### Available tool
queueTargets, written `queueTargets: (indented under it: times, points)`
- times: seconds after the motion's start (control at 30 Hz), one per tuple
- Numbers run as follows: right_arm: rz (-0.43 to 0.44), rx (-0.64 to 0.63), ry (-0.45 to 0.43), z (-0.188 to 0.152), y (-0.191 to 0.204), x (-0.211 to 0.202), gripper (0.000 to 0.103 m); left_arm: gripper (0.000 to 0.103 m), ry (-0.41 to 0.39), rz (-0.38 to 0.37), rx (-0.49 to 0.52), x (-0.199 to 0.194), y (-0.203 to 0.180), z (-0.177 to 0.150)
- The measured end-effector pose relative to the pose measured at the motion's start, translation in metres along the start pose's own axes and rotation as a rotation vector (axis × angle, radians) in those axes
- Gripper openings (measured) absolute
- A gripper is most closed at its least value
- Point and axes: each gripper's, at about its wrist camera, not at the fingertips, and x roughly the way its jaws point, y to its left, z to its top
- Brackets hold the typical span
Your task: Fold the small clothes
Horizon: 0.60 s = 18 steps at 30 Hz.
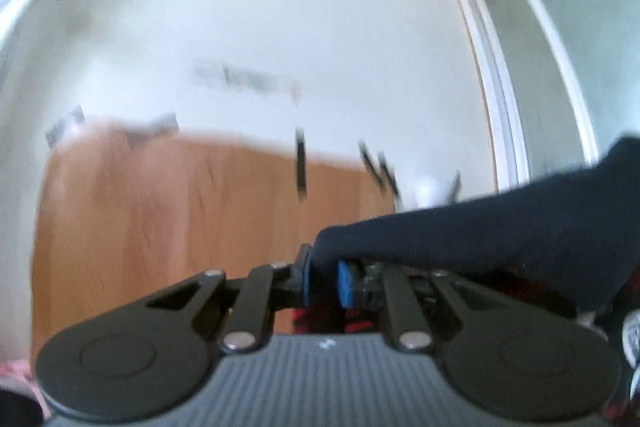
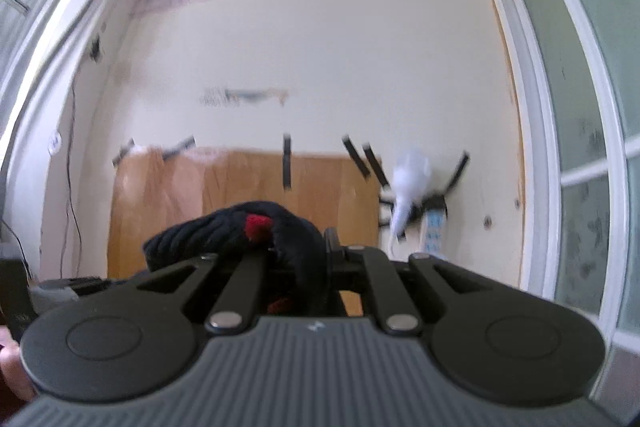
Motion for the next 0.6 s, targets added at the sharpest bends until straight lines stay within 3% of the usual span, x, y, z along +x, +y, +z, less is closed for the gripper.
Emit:
queueTargets:
  times: [0.17,0.3,0.43,0.53,0.6]
  points:
    - [0.046,-0.009,-0.109,0.041,0.006,-0.013,0.011,0.012,-0.185,0.026,0.015,-0.039,-0.002,0.07]
    - [0.086,-0.003,-0.129,0.065,0.006,-0.004,0.011,0.013,-0.199,0.027,0.019,-0.038,0.001,0.098]
    - [0.114,0.041,-0.051,0.054,0.007,0.036,0.011,0.013,-0.083,0.082,0.055,-0.003,0.01,0.077]
    - [0.122,0.085,0.039,0.022,0.018,0.081,0.011,0.016,0.063,0.177,0.072,0.032,0.021,0.028]
    - [0.116,0.131,0.121,-0.012,0.018,0.123,0.011,0.018,0.228,0.25,0.067,0.077,0.034,-0.022]
